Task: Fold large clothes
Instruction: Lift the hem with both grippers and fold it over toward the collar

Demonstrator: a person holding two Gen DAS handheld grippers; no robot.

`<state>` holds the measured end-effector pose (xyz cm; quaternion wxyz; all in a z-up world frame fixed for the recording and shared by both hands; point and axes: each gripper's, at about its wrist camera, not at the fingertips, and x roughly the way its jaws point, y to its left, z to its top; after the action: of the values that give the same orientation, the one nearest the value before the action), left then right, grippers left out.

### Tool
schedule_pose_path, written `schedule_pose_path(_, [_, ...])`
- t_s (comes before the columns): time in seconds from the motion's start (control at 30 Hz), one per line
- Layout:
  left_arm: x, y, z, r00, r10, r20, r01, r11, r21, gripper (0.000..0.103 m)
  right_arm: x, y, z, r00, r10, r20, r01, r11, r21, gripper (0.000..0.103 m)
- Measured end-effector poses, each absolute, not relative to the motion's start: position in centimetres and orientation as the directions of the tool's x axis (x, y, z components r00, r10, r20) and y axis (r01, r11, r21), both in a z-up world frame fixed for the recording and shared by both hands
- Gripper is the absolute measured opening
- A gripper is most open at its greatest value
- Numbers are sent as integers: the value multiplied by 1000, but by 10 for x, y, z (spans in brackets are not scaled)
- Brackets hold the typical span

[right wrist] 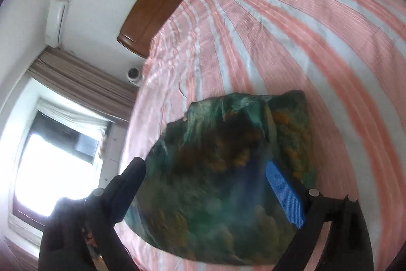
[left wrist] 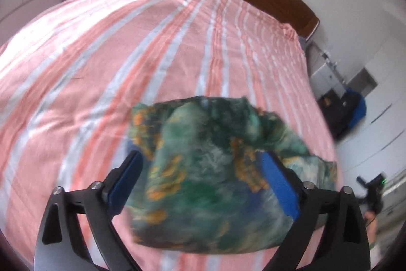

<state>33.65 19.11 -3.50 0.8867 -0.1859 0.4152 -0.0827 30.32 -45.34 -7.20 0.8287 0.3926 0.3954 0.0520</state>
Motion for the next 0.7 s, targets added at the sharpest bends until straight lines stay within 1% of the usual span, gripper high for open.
schedule_pose_path(0.07, [338, 186, -46, 620, -285, -731, 19, 937, -349, 96, 303, -450, -69, 646, 344, -682, 211, 778, 592, 95])
schedule_pose_path(0.17, [354, 167, -63, 581, -228, -781, 48, 968, -246, 96, 324, -426, -80, 549, 247, -798, 129, 919, 373, 95])
schedule_pose_path(0.23, [369, 149, -75, 566, -167, -807, 66, 985, -157, 94, 339, -412, -92, 517, 214, -829, 83, 951, 297, 95])
schedule_pose_path(0.27, [372, 142, -80, 566, -134, -814, 67, 991, -117, 77, 347, -406, -98, 513, 187, -838, 73, 963, 259, 95])
schedule_pose_path(0.3, [377, 134, -86, 561, -90, -823, 63, 996, -66, 32, 354, -402, -104, 520, 154, -840, 80, 970, 228, 92])
schedule_pose_path(0.33, [378, 132, -90, 544, -65, -836, 52, 998, -44, 8, 361, -399, -110, 527, 131, -840, 102, 971, 215, 77])
schedule_pose_path(0.37, [379, 131, -91, 533, -51, -845, 39, 999, -36, 8, 365, -399, -116, 521, 130, -844, 117, 968, 221, 65])
schedule_pose_path(0.4, [374, 131, -87, 551, -39, -834, 33, 999, -25, 7, 367, -399, -121, 509, 116, -853, 138, 967, 213, 37])
schedule_pose_path(0.43, [367, 131, -78, 581, -31, -813, 46, 999, -5, 7, 365, -397, -119, 503, 80, -861, 150, 972, 178, 18])
schedule_pose_path(0.47, [357, 132, -64, 616, -34, -787, 58, 998, 3, 6, 363, -393, -113, 512, 45, -858, 142, 981, 136, 17])
schedule_pose_path(0.5, [351, 135, -51, 643, -48, -765, 62, 998, -10, 6, 358, -386, -101, 537, 10, -844, 114, 990, 85, 15])
schedule_pose_path(0.57, [347, 138, -26, 689, -76, -721, 66, 997, -42, 6, 344, -376, -68, 604, -55, -795, 67, 998, -19, 15])
schedule_pose_path(0.63, [352, 132, 0, 748, -62, -660, 61, 998, -25, 6, 343, -371, -40, 655, -74, -752, 58, 997, -48, 14])
schedule_pose_path(0.7, [365, 121, 15, 804, -17, -595, 47, 998, 35, 6, 349, -367, -16, 700, -104, -707, 74, 995, -72, 14])
